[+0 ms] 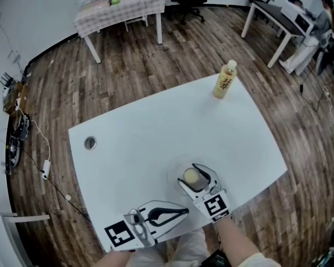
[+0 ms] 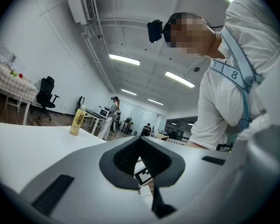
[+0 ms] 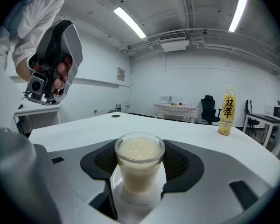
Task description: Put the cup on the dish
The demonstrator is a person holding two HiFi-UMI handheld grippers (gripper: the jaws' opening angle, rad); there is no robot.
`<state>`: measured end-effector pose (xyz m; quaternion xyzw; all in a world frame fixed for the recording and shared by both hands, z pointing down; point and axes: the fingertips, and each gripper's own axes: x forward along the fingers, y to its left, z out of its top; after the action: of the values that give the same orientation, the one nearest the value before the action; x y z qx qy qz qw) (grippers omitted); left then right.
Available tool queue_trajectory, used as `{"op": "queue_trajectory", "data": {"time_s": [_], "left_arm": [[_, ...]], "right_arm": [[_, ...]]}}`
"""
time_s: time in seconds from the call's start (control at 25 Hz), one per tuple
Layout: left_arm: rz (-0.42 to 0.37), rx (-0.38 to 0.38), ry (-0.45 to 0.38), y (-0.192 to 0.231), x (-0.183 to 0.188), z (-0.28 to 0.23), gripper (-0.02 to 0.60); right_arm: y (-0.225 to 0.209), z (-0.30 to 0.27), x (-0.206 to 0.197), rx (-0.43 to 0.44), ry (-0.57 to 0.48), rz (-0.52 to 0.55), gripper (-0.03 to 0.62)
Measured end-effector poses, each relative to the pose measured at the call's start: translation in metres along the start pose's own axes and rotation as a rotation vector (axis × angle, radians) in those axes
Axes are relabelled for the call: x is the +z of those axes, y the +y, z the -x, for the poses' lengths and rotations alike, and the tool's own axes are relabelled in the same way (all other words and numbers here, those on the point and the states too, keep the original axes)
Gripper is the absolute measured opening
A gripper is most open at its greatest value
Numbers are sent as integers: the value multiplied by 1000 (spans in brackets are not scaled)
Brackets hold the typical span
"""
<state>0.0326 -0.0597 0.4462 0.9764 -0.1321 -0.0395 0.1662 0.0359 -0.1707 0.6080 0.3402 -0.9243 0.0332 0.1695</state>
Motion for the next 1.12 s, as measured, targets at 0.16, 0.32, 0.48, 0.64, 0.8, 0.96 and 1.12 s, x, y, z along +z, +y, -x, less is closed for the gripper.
{"op": "queue_trajectory", "data": {"time_s": [0.16, 0.32, 0.48, 0.64, 0.8, 0.96, 1.12], "left_arm": [[1, 0, -3, 2, 3, 0, 2], [-3, -2, 0, 1, 3, 1, 2], [-2, -7, 10, 0, -1, 1, 2], [-5, -9, 13, 0, -1, 2, 2], [-6, -6, 14, 1, 0, 2, 2], [-9, 1, 20, 2, 0, 2, 2], [-17, 8, 18, 2, 2, 3, 2]], "right_arm": [[0, 0, 3, 10, -7, 0, 287], [1, 1, 8, 16, -20, 5, 287], [1, 5, 10, 14, -28, 4, 287], [2, 7, 13, 15, -28, 8, 287], [0, 11, 18, 6, -37, 9, 287], [-1, 19, 20, -3, -49, -13, 287], [-1, 26, 26, -11, -60, -25, 287]]}}
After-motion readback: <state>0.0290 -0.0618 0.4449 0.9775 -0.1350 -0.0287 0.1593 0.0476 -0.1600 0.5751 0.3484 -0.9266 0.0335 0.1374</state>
